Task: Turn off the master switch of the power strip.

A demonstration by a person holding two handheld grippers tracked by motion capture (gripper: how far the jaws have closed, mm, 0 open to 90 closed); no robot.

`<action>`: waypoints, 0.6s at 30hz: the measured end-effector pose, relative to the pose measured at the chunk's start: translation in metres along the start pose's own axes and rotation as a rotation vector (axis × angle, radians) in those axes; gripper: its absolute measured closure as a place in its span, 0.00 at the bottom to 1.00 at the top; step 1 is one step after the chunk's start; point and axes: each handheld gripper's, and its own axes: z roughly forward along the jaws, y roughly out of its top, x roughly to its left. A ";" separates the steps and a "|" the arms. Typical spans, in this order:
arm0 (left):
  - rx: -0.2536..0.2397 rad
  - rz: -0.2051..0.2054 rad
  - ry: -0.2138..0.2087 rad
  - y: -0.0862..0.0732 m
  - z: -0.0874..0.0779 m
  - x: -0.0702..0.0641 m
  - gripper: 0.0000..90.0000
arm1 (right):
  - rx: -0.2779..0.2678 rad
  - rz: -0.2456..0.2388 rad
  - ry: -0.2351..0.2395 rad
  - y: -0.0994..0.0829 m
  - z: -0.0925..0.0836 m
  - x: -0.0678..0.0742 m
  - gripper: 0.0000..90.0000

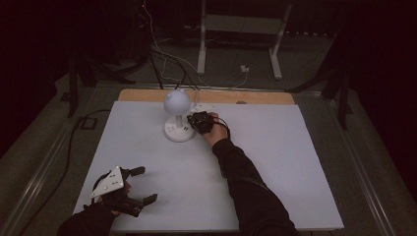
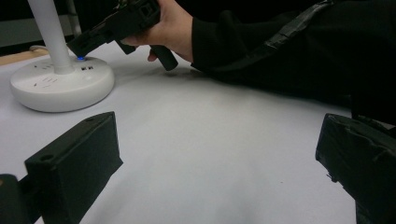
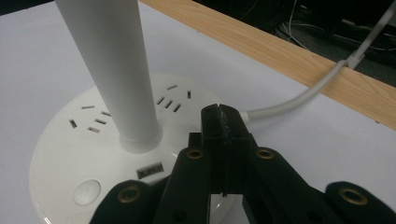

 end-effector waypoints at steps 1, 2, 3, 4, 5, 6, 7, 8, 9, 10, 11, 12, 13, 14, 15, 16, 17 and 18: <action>0.000 0.000 0.000 0.000 0.000 0.000 0.00 | 0.001 0.001 0.001 0.000 0.000 0.000 1.00; 0.001 0.001 0.000 0.000 0.000 0.000 0.00 | 0.001 -0.001 0.000 -0.001 0.000 0.000 1.00; 0.001 0.000 -0.001 0.000 0.000 0.000 0.00 | 0.003 0.002 0.000 -0.001 0.000 0.000 1.00; 0.001 0.000 -0.001 0.000 0.000 0.000 0.00 | 0.005 -0.004 -0.001 -0.001 0.000 0.001 1.00; 0.002 0.000 -0.001 0.000 0.000 0.000 0.00 | 0.005 -0.004 0.003 -0.001 0.000 0.001 1.00; 0.002 0.002 -0.001 0.000 0.000 0.000 0.00 | 0.006 -0.005 0.002 -0.001 0.000 0.001 1.00; 0.002 0.002 -0.001 0.000 0.000 0.000 0.00 | 0.006 -0.003 0.003 -0.002 0.001 0.001 1.00; 0.000 0.000 0.000 0.000 0.000 0.000 0.00 | 0.003 -0.003 0.005 -0.002 0.001 0.001 1.00; 0.000 0.000 0.000 0.000 0.000 0.000 0.00 | 0.003 0.000 0.005 -0.002 0.001 0.001 1.00; 0.000 0.000 0.000 0.000 0.000 0.000 0.00 | 0.004 -0.001 0.003 -0.002 0.001 0.001 1.00; 0.000 0.000 -0.001 0.000 0.000 0.000 0.00 | 0.005 -0.011 0.000 -0.002 0.001 0.001 1.00; 0.003 0.001 -0.001 0.000 0.000 0.000 0.00 | 0.007 -0.015 -0.002 -0.002 0.001 0.002 1.00; 0.004 0.001 -0.002 0.000 0.000 0.000 0.00 | 0.006 -0.013 -0.002 -0.002 0.001 0.001 1.00; 0.004 0.001 -0.002 0.000 0.000 0.000 0.00 | 0.007 -0.008 0.002 -0.002 0.001 0.001 1.00; 0.004 0.001 -0.002 0.000 0.001 0.000 0.00 | 0.006 -0.008 0.004 -0.002 0.001 0.001 1.00; 0.004 0.003 -0.002 0.000 0.000 -0.001 0.00 | 0.006 -0.008 0.004 -0.002 0.001 0.001 1.00; 0.004 0.003 -0.002 0.000 0.000 -0.001 0.00 | 0.003 -0.016 -0.004 -0.002 0.001 0.002 1.00; 0.005 0.002 -0.002 0.000 0.000 0.000 0.00 | 0.000 -0.019 -0.008 -0.003 0.001 0.003 1.00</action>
